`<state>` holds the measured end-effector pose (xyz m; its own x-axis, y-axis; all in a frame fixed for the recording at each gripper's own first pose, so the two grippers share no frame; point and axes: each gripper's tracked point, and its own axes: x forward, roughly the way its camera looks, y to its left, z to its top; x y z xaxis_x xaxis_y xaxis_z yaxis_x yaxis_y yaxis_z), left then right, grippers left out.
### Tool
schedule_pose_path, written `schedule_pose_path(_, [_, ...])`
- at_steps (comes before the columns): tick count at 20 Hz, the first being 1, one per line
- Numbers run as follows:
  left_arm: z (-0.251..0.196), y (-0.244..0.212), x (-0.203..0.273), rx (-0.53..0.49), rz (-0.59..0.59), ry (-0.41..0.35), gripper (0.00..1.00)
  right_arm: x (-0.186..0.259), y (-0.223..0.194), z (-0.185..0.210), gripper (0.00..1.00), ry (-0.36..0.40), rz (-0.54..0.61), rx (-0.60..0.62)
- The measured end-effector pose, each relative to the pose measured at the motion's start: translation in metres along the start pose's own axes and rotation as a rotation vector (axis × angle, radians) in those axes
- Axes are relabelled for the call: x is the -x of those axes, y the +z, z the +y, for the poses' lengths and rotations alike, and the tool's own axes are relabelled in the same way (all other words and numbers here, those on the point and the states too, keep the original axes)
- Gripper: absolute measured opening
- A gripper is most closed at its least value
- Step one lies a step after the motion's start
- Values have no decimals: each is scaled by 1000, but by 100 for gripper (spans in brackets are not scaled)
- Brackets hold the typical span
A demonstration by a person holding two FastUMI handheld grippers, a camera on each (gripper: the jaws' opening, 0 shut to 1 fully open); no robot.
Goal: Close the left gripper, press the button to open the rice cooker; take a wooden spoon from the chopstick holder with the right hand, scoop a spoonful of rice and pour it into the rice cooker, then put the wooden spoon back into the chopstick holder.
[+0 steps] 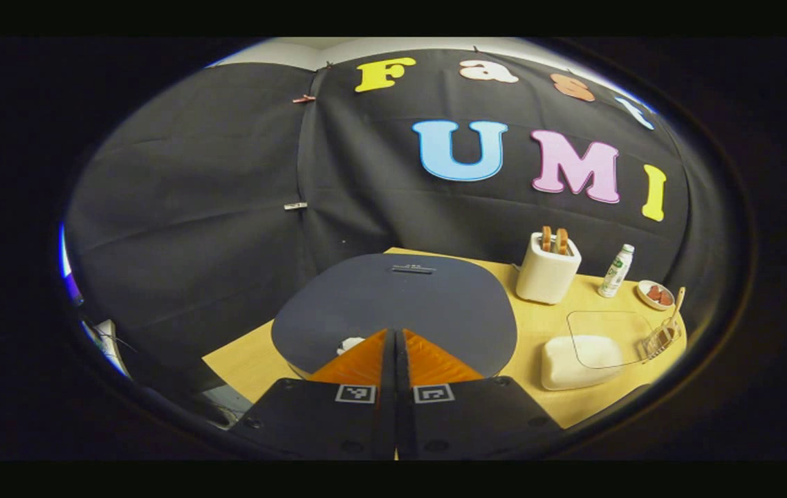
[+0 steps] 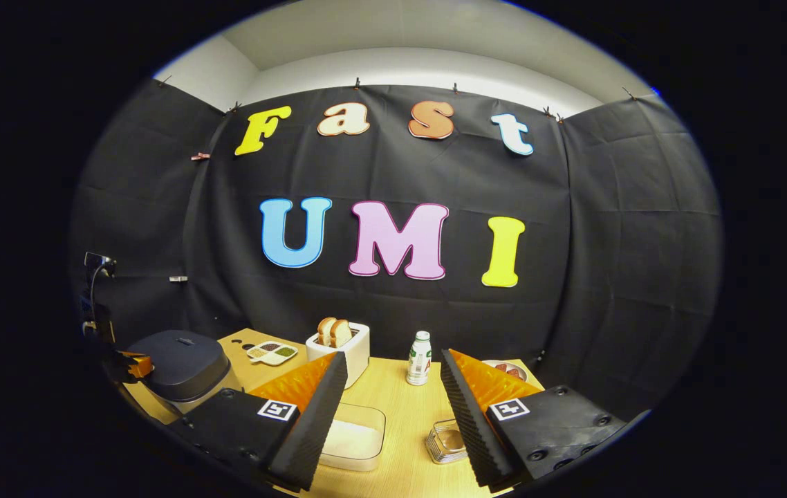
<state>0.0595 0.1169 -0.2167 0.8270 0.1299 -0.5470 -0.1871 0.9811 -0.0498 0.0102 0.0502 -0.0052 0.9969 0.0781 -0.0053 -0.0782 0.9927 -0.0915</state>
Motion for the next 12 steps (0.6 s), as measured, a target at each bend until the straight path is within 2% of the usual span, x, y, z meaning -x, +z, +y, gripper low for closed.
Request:
schedule_pose_path(3, [0, -2, 2, 56, -6, -1, 6, 2, 2, 0, 86, 1, -5, 1])
schedule_pose_path(6, [0, -2, 0, 55, -15, 1, 6, 3, 1, 1, 86, 4, -2, 2])
schedule_pose_path(10, [-4, 8, 5, -63, -26, 19, 7, 3, -1, -2, 85, -1, -11, -4])
schedule_pose_path(12, [-4, 27, 13, -84, -81, 29, 8, 1, -5, -7, 85, -14, -2, -11])
